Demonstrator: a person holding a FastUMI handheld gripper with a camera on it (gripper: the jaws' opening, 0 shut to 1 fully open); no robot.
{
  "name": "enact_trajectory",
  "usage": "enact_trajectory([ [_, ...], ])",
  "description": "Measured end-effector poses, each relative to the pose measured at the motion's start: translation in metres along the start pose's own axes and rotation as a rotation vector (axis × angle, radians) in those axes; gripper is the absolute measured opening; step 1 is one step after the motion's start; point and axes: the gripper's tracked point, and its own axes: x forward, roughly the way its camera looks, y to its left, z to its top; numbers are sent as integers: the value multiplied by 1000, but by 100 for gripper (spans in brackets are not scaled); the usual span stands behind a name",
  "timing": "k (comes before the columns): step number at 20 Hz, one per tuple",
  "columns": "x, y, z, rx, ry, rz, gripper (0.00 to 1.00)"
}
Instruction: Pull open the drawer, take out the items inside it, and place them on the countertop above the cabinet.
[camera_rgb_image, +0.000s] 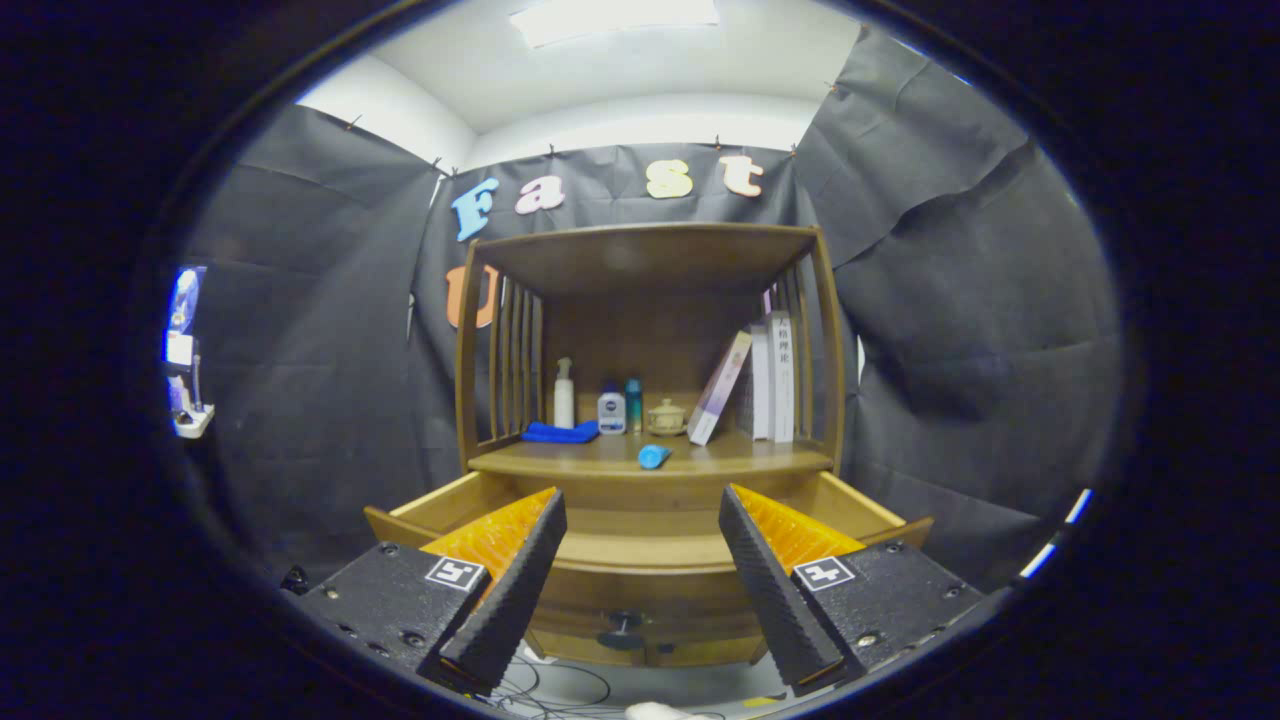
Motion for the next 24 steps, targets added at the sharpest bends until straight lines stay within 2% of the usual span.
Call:
enact_trajectory([
  [8, 1, 3, -84, 11, 137, -9, 97],
  [12, 16, 0, -116, 31, 200, -33, 97],
  [21, 49, -7, -135, 17, 219, -112, 98],
  [24, 55, -4, -135, 13, 171, -113, 98],
])
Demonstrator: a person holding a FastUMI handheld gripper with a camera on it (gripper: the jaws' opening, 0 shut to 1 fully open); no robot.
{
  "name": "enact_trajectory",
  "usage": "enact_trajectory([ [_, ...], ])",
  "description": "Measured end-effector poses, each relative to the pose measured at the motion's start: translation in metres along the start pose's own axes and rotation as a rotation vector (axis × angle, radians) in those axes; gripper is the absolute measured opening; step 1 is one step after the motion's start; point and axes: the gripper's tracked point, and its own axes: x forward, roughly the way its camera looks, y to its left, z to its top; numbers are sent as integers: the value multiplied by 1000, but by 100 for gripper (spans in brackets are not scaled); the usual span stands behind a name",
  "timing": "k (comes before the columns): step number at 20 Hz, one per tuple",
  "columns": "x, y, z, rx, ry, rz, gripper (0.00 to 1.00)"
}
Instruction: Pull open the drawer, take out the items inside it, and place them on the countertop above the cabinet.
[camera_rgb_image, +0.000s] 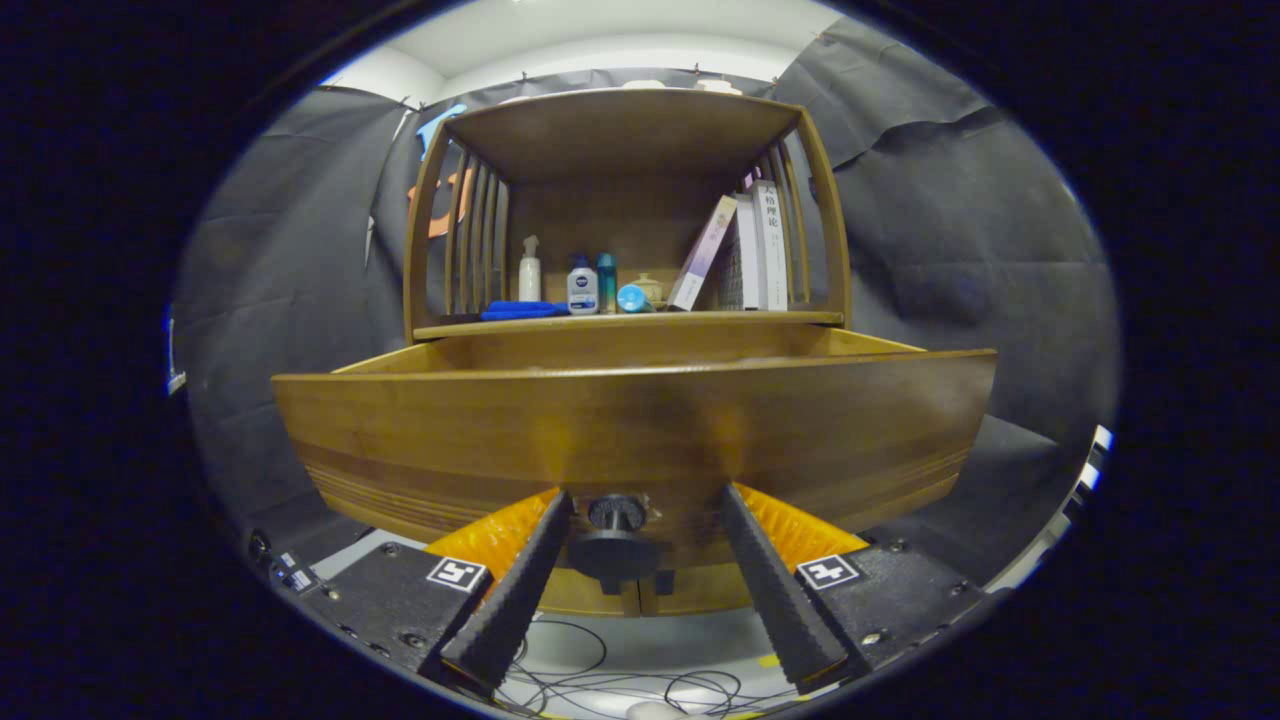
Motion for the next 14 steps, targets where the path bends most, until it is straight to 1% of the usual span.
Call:
enact_trajectory([
  [4, 8, 0, 0, 28, 9, 19, 99],
  [6, 16, -1, 2, 91, 25, 45, 99],
  [7, 19, -1, 7, 91, 28, 48, 99],
  [9, 25, -4, 7, 44, 20, 36, 99],
  [11, 32, 0, 8, 67, 23, 38, 99],
  [14, 51, 3, 12, 56, 30, 33, 99],
])
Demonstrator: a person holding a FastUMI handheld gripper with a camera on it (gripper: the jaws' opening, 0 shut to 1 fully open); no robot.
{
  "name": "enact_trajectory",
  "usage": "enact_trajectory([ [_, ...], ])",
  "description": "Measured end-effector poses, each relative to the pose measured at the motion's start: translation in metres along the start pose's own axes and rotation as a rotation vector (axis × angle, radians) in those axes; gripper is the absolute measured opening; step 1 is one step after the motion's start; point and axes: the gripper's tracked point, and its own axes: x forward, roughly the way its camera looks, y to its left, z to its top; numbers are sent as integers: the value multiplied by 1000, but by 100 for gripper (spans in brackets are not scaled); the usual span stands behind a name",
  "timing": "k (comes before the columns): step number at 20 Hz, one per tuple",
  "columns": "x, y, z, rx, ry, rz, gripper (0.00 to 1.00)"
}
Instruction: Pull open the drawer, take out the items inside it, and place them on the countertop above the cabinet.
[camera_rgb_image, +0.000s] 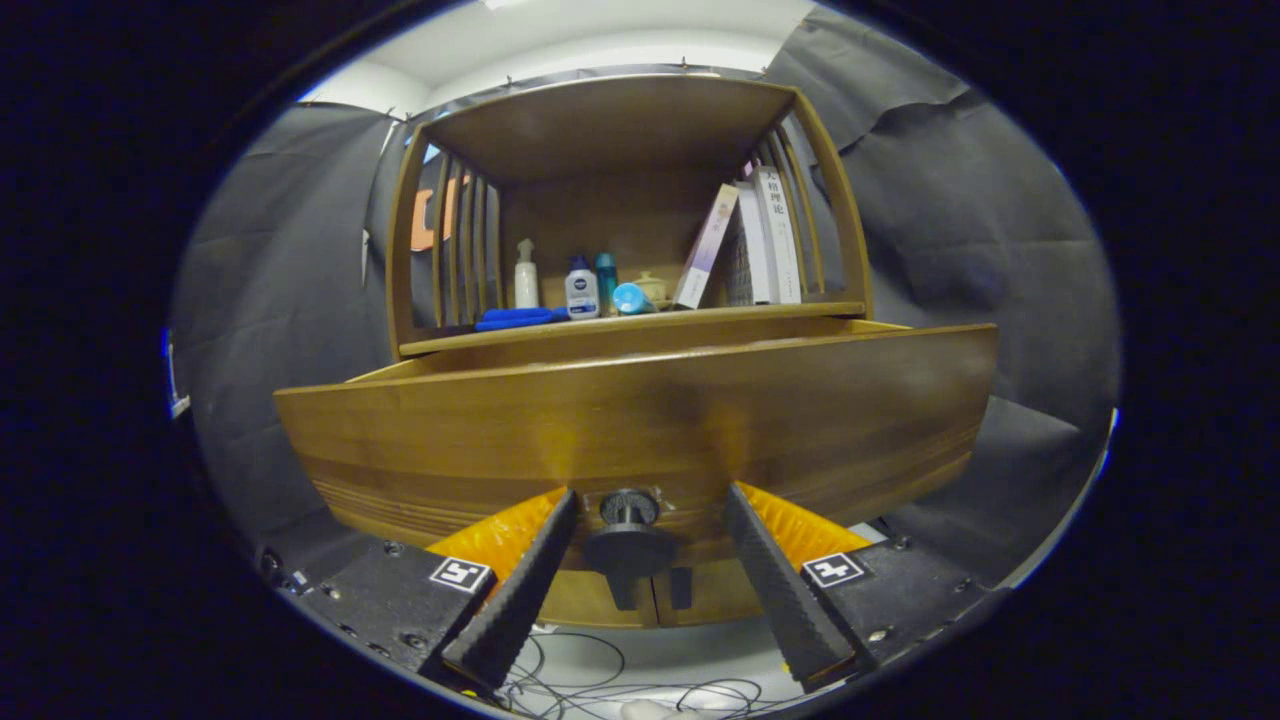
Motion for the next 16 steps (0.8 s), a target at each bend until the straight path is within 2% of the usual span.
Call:
enact_trajectory([
  [10, 104, 7, 27, 7, 57, -24, 99],
  [16, 143, 6, 36, -13, 55, -26, 99],
])
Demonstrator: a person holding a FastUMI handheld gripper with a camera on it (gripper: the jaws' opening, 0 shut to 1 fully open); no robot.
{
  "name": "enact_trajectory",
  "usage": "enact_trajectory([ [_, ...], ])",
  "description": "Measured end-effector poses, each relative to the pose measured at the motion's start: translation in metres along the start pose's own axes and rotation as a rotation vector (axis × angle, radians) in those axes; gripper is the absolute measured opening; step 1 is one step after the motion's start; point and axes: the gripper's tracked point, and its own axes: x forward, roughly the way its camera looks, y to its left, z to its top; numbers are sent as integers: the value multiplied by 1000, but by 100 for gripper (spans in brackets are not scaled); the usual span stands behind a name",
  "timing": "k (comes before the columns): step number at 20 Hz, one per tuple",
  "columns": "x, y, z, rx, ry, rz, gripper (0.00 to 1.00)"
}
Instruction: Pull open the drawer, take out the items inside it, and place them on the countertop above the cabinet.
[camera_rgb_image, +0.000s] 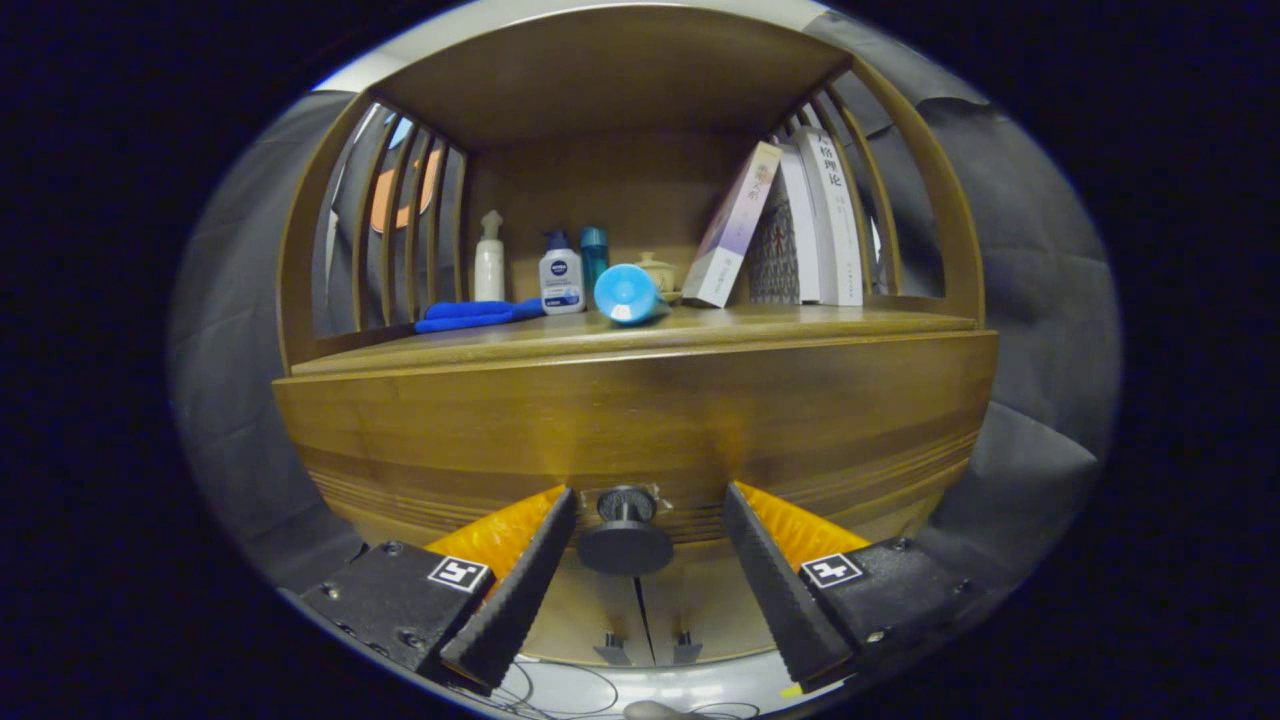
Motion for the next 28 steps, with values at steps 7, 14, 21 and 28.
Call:
enact_trajectory([
  [7, 0, -3, -5, -67, 32, -3, 99],
  [14, -85, -17, 48, -58, -46, 8, 99],
  [21, -194, -31, 94, -22, -187, 35, 99],
  [28, -238, -45, 100, -5, -225, 27, 99],
])
